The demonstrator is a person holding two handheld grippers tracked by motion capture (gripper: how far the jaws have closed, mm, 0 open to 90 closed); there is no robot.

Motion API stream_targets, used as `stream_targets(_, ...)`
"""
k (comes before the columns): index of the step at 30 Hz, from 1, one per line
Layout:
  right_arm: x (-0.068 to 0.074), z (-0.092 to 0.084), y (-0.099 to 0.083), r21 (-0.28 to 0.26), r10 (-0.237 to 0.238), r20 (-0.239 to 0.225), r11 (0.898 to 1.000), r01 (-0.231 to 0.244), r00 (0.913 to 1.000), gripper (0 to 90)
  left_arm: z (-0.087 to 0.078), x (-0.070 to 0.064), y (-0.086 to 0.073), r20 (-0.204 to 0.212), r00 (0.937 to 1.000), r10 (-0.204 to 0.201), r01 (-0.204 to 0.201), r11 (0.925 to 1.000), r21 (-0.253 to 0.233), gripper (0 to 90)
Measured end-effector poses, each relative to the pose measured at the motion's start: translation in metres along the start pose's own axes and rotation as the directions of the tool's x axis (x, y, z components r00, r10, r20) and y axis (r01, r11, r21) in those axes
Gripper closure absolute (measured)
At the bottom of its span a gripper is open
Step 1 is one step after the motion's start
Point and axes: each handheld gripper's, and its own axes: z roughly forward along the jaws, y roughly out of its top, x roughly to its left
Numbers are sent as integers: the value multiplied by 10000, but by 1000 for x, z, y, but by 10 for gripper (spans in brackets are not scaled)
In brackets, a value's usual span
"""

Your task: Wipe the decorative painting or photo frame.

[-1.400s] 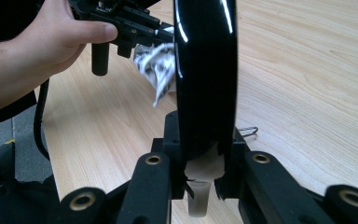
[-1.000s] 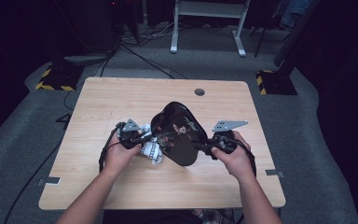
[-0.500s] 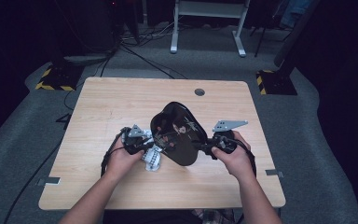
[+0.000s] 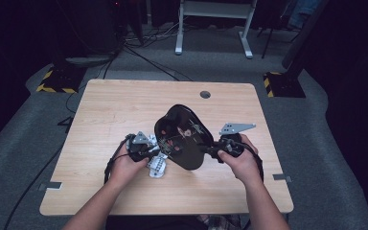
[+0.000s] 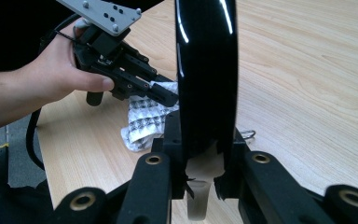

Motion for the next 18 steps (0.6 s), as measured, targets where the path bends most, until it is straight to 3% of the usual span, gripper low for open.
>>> stream_targets(11, -1, 0, 0, -44, -19, 56, 10000, 19, 10000, 786, -41, 5, -3, -142, 9999, -64, 53, 9974, -718, 783)
stream_targets(18, 0, 0, 1, -49, -143, 83, 9999, 143, 9999, 786, -72, 11, 0, -363, 9987, -346, 292, 9897, -1404, 782)
